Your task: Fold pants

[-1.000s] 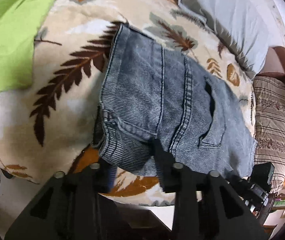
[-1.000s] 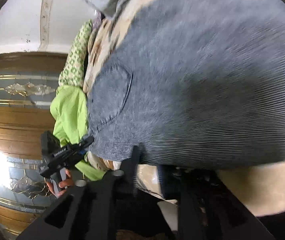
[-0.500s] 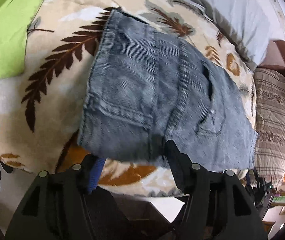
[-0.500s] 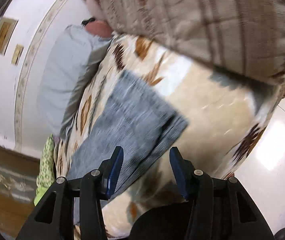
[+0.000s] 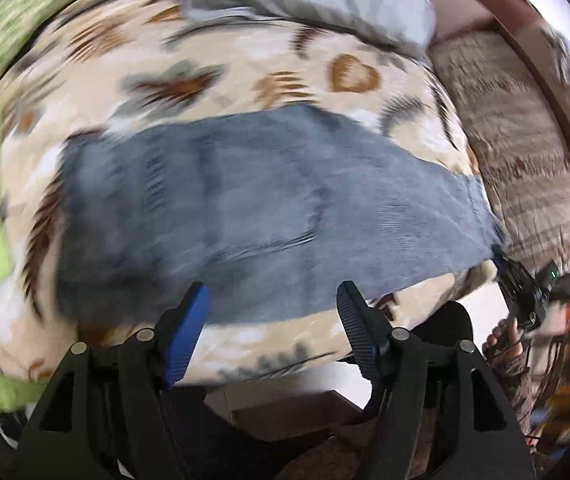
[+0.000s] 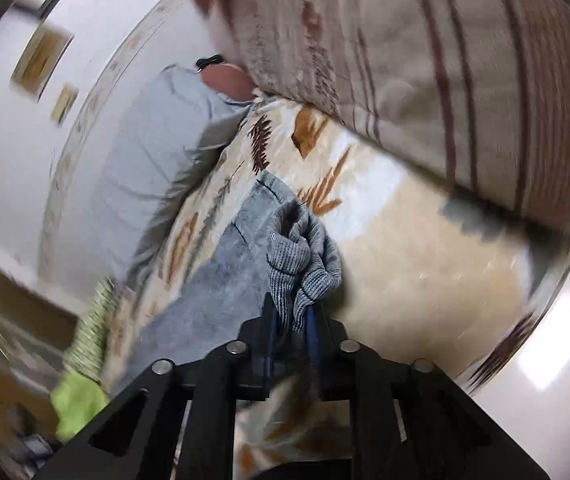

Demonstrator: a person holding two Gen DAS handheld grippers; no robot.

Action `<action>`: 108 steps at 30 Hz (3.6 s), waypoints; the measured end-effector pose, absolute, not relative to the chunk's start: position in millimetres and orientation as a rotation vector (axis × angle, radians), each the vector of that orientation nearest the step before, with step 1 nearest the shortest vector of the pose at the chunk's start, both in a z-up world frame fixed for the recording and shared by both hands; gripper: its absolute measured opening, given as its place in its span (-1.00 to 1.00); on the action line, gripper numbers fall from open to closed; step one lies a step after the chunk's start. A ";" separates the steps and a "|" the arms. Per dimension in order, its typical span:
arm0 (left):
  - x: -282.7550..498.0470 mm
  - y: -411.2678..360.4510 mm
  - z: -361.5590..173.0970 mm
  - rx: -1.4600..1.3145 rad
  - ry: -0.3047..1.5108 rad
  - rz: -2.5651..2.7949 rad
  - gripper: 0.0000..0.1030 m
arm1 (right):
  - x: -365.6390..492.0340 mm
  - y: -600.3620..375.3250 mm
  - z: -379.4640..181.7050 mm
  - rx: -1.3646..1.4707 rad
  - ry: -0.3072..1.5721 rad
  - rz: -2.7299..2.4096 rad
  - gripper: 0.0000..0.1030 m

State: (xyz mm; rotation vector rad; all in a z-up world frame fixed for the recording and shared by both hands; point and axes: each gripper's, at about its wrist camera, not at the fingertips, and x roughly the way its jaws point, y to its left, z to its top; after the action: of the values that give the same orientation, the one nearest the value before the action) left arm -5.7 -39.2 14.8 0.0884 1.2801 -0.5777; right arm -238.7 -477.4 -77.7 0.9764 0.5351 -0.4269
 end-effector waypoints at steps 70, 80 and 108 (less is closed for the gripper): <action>-75.5 -516.2 -52.5 0.932 1.072 -1.427 -0.73 | -239.2 -486.3 -91.7 0.975 0.417 -0.278 -0.50; -48.8 -464.9 14.8 0.814 1.027 -1.408 -0.75 | -233.1 -460.3 -49.3 0.851 0.425 -0.257 -0.50; 16.4 -334.5 28.6 0.591 1.052 -1.219 -0.79 | -148.7 -342.2 8.5 0.622 0.560 -0.029 -0.50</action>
State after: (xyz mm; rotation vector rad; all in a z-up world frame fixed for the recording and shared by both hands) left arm 16.4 -334.5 28.6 0.5909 1.0521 -1.2192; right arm -148.7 -342.2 8.5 0.6218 0.5605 -0.0293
